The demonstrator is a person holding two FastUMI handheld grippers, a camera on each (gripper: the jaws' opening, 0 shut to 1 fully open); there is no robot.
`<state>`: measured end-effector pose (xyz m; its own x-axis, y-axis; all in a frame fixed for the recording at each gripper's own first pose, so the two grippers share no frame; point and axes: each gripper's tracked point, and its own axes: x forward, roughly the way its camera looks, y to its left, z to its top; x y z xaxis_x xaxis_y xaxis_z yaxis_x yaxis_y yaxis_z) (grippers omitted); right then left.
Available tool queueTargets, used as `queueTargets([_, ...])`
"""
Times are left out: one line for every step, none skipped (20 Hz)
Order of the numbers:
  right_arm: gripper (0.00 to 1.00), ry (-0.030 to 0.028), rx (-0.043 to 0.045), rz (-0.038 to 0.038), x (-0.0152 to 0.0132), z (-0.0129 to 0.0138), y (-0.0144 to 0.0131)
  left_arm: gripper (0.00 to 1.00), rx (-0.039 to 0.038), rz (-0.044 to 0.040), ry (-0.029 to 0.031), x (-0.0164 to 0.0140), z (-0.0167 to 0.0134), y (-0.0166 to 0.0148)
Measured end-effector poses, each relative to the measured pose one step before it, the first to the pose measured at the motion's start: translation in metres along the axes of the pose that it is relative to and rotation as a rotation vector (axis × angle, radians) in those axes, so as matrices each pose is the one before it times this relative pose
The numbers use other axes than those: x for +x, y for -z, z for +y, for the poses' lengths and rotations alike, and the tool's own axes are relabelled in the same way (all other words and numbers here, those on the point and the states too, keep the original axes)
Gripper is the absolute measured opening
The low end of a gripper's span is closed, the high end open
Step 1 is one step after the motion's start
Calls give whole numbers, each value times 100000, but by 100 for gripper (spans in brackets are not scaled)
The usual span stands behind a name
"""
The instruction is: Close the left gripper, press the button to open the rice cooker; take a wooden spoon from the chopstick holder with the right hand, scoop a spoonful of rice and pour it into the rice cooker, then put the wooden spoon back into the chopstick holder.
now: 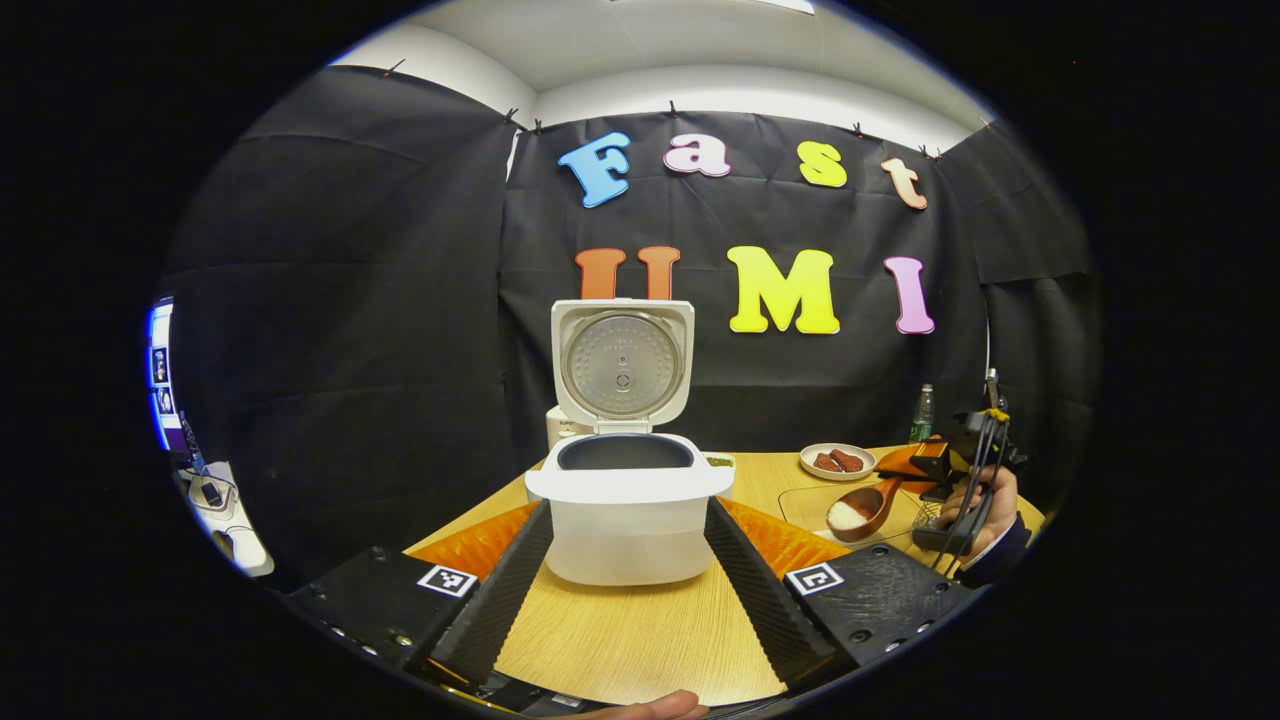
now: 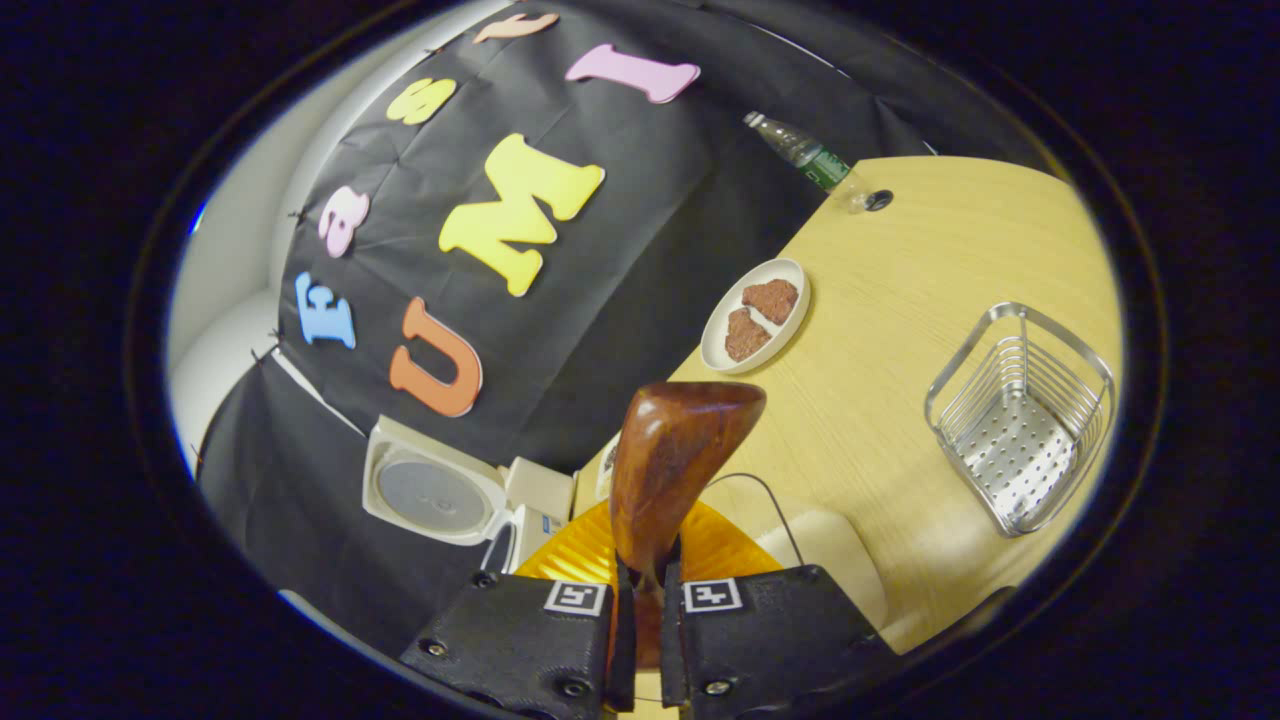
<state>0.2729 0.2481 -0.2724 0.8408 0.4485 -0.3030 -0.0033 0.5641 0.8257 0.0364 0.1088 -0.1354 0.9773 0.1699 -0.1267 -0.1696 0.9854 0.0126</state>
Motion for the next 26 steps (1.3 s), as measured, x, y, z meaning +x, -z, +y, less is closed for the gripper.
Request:
queueTargets([15,-1926,4516,-1073,-316,376,-674,97,174,71,-136,60,122,-23])
queueTargets([15,-1603,4417,-477,-259,529,-384,97,143,404,-99,21,82,-67])
queueTargets([14,-1910,3836,197,-259,675,-106,97,55,521,-356,-55,254,-47])
queueTargets([14,-2572,3714,418,-385,1051,-143,97,-164,-309,-843,-209,381,-239])
queueTargets([14,-2527,4475,-106,-64,1062,-199,97,-726,-313,-781,23,415,-218])
queueTargets([14,-2582,5767,260,-216,1130,-24,97,-1094,-105,140,-132,194,-107])
queueTargets([14,-3200,8428,1760,-163,1300,413,97,-1078,-314,352,-261,58,-181])
queueTargets([15,-4159,5132,1836,-9,1812,764,97,-687,-313,166,-258,283,-153])
queueTargets([14,-3615,1861,2760,-89,1717,1068,97,-348,-397,-99,-222,383,-66])
queueTargets([14,-2940,583,1937,89,1611,966,97,-39,-796,-296,-185,279,-239])
queueTargets([14,-1771,-1647,1489,336,1198,884,97,320,-1449,-369,-282,226,-354])
queueTargets([14,-714,-2357,1012,346,895,707,96,609,-1335,414,-309,68,-383])
queueTargets([14,-632,-2064,-387,655,686,498,96,764,-1038,650,-410,24,-273])
queueTargets([14,-473,-2742,556,734,742,780,95,914,-1077,674,-394,-15,-270])
queueTargets([14,253,-2052,6,802,627,555,94,1030,-1580,701,-456,99,-302])
queueTargets([14,425,-1910,-23,808,540,559,94,456,-948,765,-494,21,-289])
queueTargets([14,321,-1920,-153,810,537,308,94,-474,-243,1033,-256,-117,-18])
queueTargets([14,212,-2067,-440,874,564,137,94,-1765,989,910,-360,-129,120])
queueTargets([12,486,-2470,-269,974,462,149,94,-1672,1487,1220,-228,-116,237])
queueTargets([12,216,-1738,-536,1002,362,211,94,-718,448,518,-223,-45,134])
queueTargets([14,109,-684,-151,1077,435,299,94,242,324,-330,-86,243,-11])
queueTargets([14,348,-1514,-181,1020,388,320,94,706,914,-1041,-51,355,253])
queueTargets([14,605,-3141,-401,1124,298,234,94,596,604,-1301,-15,571,228])
queueTargets([14,1107,-3898,175,1187,211,367,94,130,307,-916,-100,343,143])
queueTargets([14,1149,-4101,-242,1247,40,349,94,-354,227,-681,24,336,78])
queueTargets([14,1356,-4273,-298,1185,239,519,94,-682,419,43,-14,130,235])
